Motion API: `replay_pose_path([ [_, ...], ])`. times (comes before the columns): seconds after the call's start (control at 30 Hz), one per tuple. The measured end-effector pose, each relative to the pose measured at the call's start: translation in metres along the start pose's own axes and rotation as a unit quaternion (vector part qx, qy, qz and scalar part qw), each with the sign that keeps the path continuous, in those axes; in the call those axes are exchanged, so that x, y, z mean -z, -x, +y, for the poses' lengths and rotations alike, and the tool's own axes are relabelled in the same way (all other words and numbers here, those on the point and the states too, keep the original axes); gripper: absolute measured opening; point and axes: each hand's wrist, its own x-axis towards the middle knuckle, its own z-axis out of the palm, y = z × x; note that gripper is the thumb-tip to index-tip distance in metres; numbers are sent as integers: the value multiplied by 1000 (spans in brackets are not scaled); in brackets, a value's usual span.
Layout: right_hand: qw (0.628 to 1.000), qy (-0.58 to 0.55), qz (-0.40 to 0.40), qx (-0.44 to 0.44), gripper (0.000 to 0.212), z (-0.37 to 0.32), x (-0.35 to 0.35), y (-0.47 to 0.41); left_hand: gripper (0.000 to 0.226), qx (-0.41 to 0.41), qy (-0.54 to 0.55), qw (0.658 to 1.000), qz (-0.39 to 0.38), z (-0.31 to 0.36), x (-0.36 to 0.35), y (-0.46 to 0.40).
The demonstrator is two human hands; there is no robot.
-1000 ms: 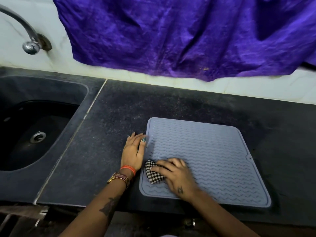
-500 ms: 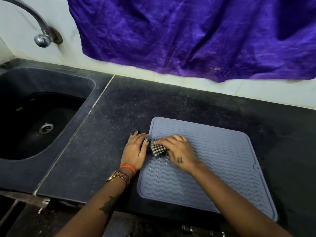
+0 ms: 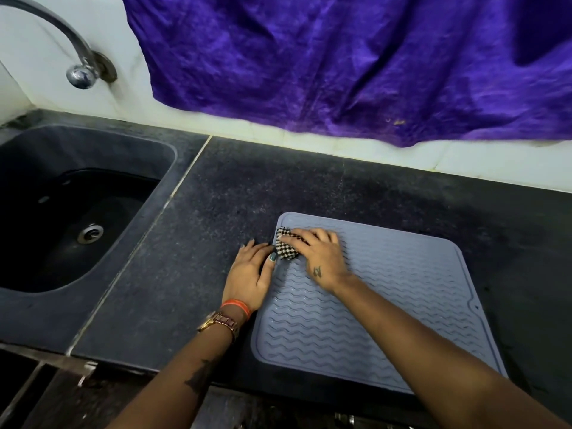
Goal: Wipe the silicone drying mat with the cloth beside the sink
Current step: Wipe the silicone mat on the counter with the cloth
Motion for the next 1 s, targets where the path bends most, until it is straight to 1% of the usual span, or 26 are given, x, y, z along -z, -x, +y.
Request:
replay_pose_path([
  [0.1, 999, -46, -19, 10, 70, 8, 4, -11, 50, -1, -2, 1000, 1, 0, 0, 0],
  [0.17, 997, -81, -7, -6, 68, 19, 15, -27, 49, 1, -2, 1000, 1, 0, 0, 0],
  [0.23, 998, -46, 24, -39, 68, 23, 17, -36, 48, 0, 1, 1000, 2, 1, -1, 0],
  [0.27, 999, -20, 16, -47, 72, 23, 14, -37, 48, 0, 2, 1000, 5, 0, -1, 0],
  [0.33, 998, 7, -33, -53, 82, 22, 2, -35, 47, 2, 1, 1000, 6, -1, -2, 0],
  [0.43, 997, -30, -60, -40, 86, 33, 5, -43, 48, 3, -2, 1000, 4, -1, -2, -1],
  [0.5, 995, -72, -69, -21, 81, 45, 15, -53, 50, 6, -5, 1000, 4, -1, -2, -1],
  [0.57, 998, -42, -46, -23, 77, 52, 18, -53, 58, 2, -6, 1000, 5, -1, -2, -1],
  [0.63, 998, -6, -35, -51, 82, 58, 10, -42, 65, 1, -7, 1000, 4, -2, -2, -1],
  [0.7, 996, -33, -44, -67, 86, 61, 5, -35, 59, 3, -10, 1000, 2, -2, -2, -1],
  [0.77, 993, -88, -52, -65, 80, 65, 13, -42, 51, 8, -9, 1000, 3, -2, -2, -1],
  [0.8, 991, -112, -47, -61, 74, 69, 19, -46, 49, 9, -8, 1000, 4, -1, -2, -1],
  [0.87, 990, -120, 0, -70, 65, 76, 27, -43, 48, 8, -7, 1000, 4, -1, -2, 0],
  [0.93, 986, -103, 54, -119, 65, 82, 23, -19, 48, 6, -4, 1000, 6, -2, -3, -1],
  [1.0, 982, -81, 67, -157, 64, 80, 14, 8, 47, 8, -2, 1000, 7, -3, -3, -2],
])
